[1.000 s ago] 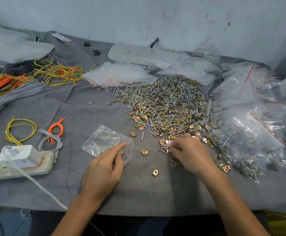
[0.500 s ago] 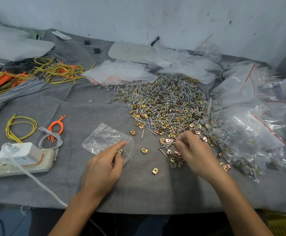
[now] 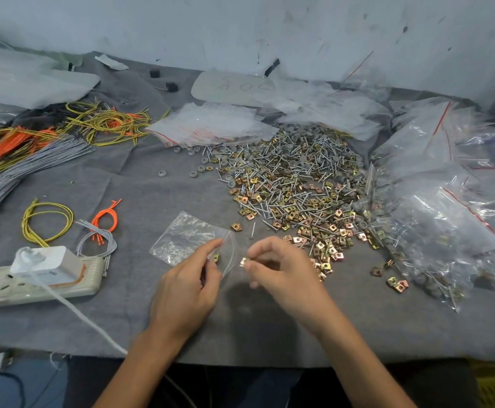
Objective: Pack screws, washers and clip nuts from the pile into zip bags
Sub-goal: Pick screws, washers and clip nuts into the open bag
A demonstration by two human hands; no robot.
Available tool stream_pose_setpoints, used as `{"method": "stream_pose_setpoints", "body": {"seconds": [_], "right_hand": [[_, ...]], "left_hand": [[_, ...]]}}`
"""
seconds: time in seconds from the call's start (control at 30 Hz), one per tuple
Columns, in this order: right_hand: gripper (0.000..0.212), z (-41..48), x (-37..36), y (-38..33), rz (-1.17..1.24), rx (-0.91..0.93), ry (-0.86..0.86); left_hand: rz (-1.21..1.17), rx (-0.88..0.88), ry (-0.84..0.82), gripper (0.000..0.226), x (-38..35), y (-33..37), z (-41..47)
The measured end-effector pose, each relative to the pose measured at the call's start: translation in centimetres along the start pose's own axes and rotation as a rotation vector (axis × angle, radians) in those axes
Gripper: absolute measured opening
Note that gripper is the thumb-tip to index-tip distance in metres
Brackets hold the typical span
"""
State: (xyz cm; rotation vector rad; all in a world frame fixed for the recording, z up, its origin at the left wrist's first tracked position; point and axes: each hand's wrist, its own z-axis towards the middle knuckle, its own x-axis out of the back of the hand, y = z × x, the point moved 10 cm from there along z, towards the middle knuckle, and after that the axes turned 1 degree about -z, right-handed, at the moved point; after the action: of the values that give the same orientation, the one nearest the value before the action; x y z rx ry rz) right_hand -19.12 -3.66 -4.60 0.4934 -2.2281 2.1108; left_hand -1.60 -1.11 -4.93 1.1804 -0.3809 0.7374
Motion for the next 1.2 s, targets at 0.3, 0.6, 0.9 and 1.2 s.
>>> {"method": "stream_pose_setpoints", "body": {"seconds": [0.3, 0.6, 0.9, 1.2], "right_hand": [[0.014, 0.7, -3.8, -2.9, -0.627, 0.234, 0.137], [0.010, 0.7, 0.7, -3.2, -0.479, 0.292, 0.168], [0.013, 2.1, 9.2, 1.8, -1.010, -0.050, 0.039], [0.011, 1.3, 7.7, 0.9, -0.832, 0.021, 0.033]], "left_hand": [[-0.027, 0.012, -0.023, 0.044, 0.2, 0.0, 0.0], [-0.026, -0.009, -0.012, 0.042, 0.1, 0.2, -0.1], [-0.032, 0.029, -0.028, 0.043, -0.4, -0.5, 0.0], [-0.017, 0.030, -0.057, 0.044, -0.6, -0.6, 0.0]]}}
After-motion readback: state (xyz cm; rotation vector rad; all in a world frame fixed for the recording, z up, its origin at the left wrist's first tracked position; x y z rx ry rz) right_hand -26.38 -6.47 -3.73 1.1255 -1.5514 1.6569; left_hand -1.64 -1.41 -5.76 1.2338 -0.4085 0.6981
